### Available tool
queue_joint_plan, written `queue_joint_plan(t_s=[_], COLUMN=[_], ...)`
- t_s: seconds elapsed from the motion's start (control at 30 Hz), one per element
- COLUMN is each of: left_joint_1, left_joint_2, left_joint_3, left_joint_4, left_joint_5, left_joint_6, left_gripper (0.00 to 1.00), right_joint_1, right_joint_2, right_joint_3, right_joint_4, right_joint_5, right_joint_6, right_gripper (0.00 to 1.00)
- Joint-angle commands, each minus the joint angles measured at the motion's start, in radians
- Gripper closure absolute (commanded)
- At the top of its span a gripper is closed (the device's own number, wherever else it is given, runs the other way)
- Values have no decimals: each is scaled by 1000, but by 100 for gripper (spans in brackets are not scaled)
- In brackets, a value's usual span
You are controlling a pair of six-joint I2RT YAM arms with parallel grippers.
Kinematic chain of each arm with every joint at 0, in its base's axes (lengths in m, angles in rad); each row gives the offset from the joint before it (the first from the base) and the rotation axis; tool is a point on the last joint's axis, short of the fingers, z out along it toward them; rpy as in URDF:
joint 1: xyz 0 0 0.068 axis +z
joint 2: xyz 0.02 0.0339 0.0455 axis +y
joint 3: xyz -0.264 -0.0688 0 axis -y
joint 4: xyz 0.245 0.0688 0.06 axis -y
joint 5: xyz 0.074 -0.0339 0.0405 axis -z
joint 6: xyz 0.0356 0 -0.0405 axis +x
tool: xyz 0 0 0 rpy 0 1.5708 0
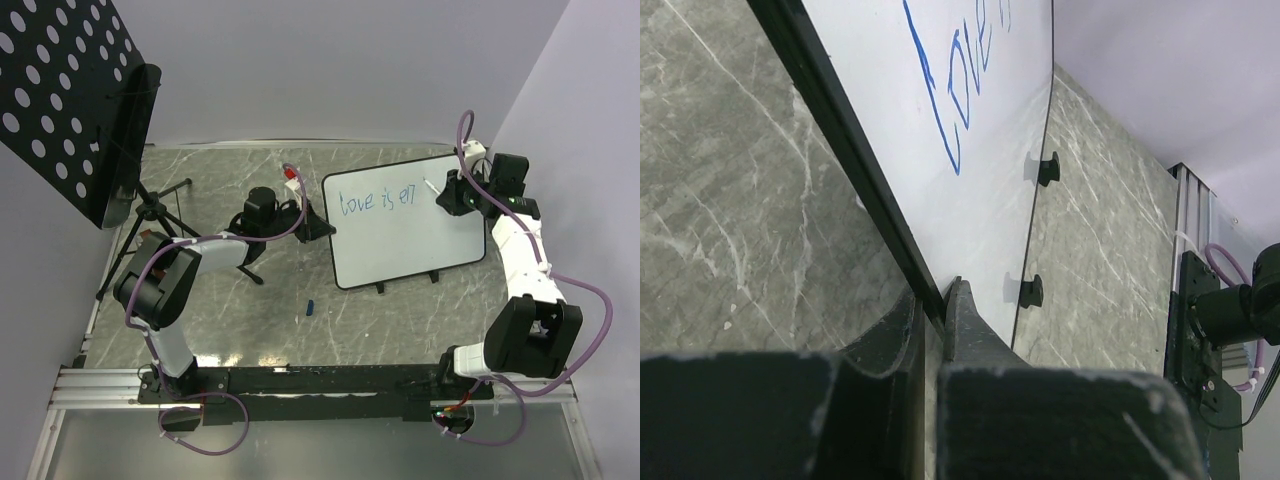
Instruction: Write a sentence on the whiteboard
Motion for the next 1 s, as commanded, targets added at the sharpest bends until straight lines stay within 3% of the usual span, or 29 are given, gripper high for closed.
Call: queue_joint_plan(t_s=[0.0, 0.5, 0.97], left_joint_1=[-18, -19, -19], left_joint_2=[8, 7, 4], left_joint_3=[4, 4, 4], left_joint_4=[-28, -28, -32], left_joint_5=[-7, -11, -8], left_joint_6=[156, 156, 158], left_gripper=[99, 99, 99], right_joint_1=[-9, -9, -9], right_joint_2=[-3, -80, -75], right_joint_3=[21, -69, -46], right_joint_4=[7, -33, -33], right_joint_5=[5, -5, -13], right_joint_6=[-16, -53, -37], right_gripper=[100, 100, 100])
